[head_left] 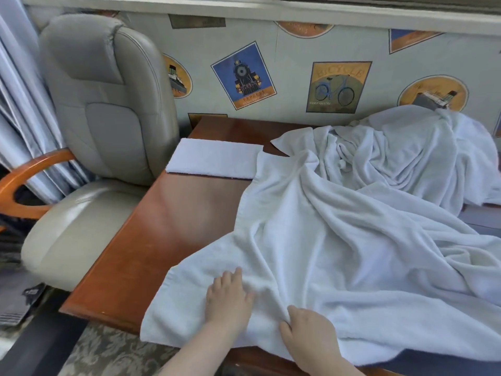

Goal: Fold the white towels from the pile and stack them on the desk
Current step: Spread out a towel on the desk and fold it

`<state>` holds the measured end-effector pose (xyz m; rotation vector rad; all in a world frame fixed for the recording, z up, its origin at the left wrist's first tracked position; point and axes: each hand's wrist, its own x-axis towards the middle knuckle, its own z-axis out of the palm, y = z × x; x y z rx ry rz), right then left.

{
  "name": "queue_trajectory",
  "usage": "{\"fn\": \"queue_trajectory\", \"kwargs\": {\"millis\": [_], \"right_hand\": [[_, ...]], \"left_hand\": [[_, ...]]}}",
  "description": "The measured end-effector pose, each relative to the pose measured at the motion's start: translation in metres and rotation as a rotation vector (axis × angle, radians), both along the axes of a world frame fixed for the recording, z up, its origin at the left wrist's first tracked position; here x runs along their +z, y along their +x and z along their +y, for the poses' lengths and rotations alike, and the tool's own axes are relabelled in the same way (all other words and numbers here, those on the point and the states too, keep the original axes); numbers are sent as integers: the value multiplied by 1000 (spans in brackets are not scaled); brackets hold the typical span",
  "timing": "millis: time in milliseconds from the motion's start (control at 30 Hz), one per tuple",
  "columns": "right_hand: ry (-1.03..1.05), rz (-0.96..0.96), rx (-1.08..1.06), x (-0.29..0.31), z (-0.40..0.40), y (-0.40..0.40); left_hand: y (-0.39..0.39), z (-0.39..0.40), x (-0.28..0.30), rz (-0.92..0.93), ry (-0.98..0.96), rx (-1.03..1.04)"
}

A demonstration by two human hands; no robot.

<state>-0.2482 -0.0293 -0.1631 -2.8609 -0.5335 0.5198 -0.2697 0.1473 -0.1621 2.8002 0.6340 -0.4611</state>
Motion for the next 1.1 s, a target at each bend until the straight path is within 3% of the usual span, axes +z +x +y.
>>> {"fn": "queue_trajectory", "kwargs": {"millis": [133, 233, 300, 367, 433, 533, 633, 800, 1000, 1100], "right_hand": [[18, 223, -122, 5, -1, 5], [258, 100, -244, 15, 11, 14], [366, -32, -119, 15, 19, 21], [327, 4, 93, 11, 20, 28], [148, 62, 235, 9, 18, 32], [62, 64, 294, 11, 13, 30], [79, -46, 278, 2, 12, 40], [11, 65, 237, 14, 23, 45], [-46, -22, 100, 7, 48, 50], [35, 9, 48, 7, 73, 48]], "left_hand": [[17, 11, 13, 60, -118, -12], [40, 13, 20, -117, -100, 27], [62, 15, 19, -257, -115, 59], [86, 19, 16, -317, -182, 89], [106, 22, 14, -261, -241, 110], [126, 20, 6, -93, -311, 94], [137, 14, -2, 7, -319, 128], [150, 22, 0, 71, -250, 160], [160, 82, 0, 153, -155, 200], [152, 116, -2, 221, -67, 166]]}}
